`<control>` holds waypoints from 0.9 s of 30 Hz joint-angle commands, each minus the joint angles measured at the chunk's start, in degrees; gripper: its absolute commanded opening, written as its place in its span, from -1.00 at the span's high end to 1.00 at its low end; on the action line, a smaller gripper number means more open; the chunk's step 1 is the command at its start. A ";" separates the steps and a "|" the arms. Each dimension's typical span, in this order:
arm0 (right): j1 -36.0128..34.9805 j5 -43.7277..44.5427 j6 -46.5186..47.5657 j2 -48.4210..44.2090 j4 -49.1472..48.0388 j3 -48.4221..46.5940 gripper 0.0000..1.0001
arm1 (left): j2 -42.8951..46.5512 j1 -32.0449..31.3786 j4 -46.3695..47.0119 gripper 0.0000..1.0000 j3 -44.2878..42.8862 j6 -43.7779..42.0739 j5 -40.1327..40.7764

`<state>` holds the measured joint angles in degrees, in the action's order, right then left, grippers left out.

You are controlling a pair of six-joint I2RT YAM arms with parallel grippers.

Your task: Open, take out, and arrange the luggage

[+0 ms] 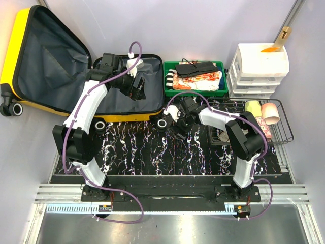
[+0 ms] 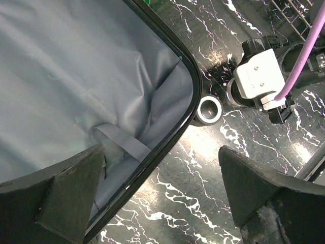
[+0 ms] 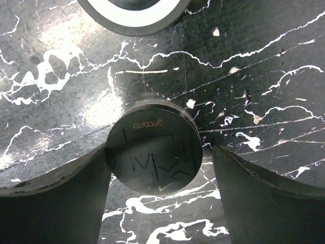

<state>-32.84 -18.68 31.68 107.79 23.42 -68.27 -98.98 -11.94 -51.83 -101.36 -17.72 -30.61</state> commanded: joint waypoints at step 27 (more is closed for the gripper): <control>13.31 -4.44 -5.22 -9.26 17.35 -30.85 0.26 | -13.40 -1.41 -9.32 -0.98 -23.59 7.59 3.46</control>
<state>-22.85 -21.12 28.80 103.26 35.83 -92.07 -105.34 -12.84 -54.89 -112.42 -16.10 -30.13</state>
